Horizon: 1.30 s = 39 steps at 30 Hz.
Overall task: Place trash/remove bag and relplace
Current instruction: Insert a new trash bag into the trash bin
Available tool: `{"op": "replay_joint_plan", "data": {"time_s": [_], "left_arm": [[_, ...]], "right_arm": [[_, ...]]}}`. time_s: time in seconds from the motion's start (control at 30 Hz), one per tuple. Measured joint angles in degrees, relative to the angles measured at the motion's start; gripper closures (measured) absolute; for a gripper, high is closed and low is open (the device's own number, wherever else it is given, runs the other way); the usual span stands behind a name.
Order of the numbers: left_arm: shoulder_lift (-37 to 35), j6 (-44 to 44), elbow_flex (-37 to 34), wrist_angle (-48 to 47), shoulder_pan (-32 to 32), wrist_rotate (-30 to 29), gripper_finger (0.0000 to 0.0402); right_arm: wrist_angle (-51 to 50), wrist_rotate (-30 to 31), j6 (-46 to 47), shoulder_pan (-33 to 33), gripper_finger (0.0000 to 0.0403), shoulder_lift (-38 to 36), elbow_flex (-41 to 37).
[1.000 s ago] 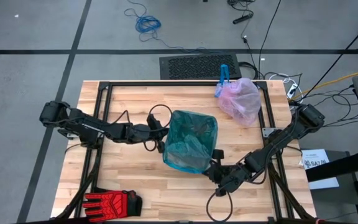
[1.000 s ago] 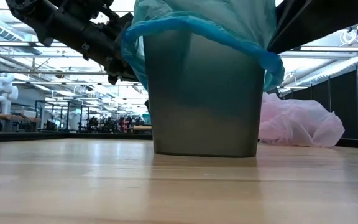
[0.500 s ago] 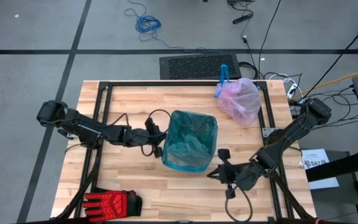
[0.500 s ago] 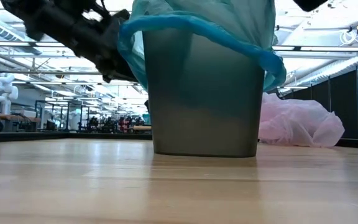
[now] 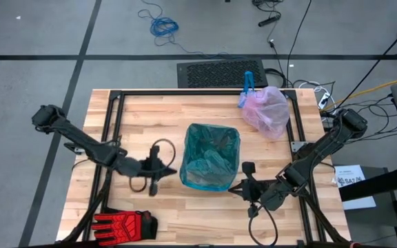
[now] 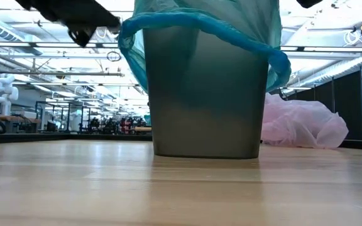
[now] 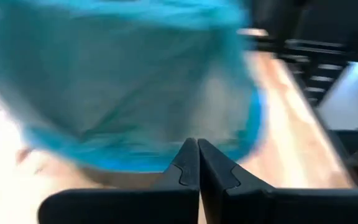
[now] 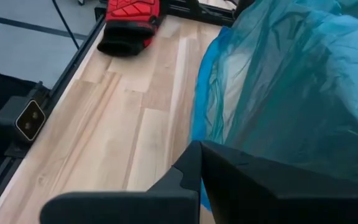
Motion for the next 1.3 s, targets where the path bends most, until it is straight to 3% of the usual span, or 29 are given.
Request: {"op": "replay_joint_plan", "data": {"time_s": [0.13, 0.33, 0.73, 0.87, 1.0, 1.1, 1.3], "left_arm": [[2.59, 3.68, 0.02, 7.71, -3.76, 0.02, 0.0402], [8.53, 8.03, 0.07, 16.35, -3.91, -1.44, 0.0402], [20.71, 1.38, 0.68, 16.20, -1.42, -0.23, 0.0402], [21.92, -0.01, 0.68, 16.22, -1.44, 0.44, 0.0402], [21.47, 0.86, 0.68, 16.23, -1.19, 0.43, 0.0402], [20.74, 1.59, 0.68, 16.27, -1.13, 0.42, 0.0402], [18.93, 1.99, 0.68, 16.26, -1.08, 0.42, 0.0402]], "right_arm": [[0.13, 0.91, -0.37, 0.00, 0.0403, 0.00, 0.00], [-0.05, 1.07, -0.03, -0.15, 0.0403, 0.00, 0.00], [0.15, 0.81, -0.26, 0.01, 0.0403, 0.00, 0.00], [0.38, 1.09, -6.42, 0.27, 0.0403, -0.78, 2.38], [0.59, 0.64, -21.23, -3.23, 0.0403, -1.14, 8.45], [-2.10, -5.23, -31.23, -9.52, 0.0403, -1.09, 12.82], [-6.25, -27.07, -41.45, -25.91, 0.0403, 1.85, 20.65]]}}
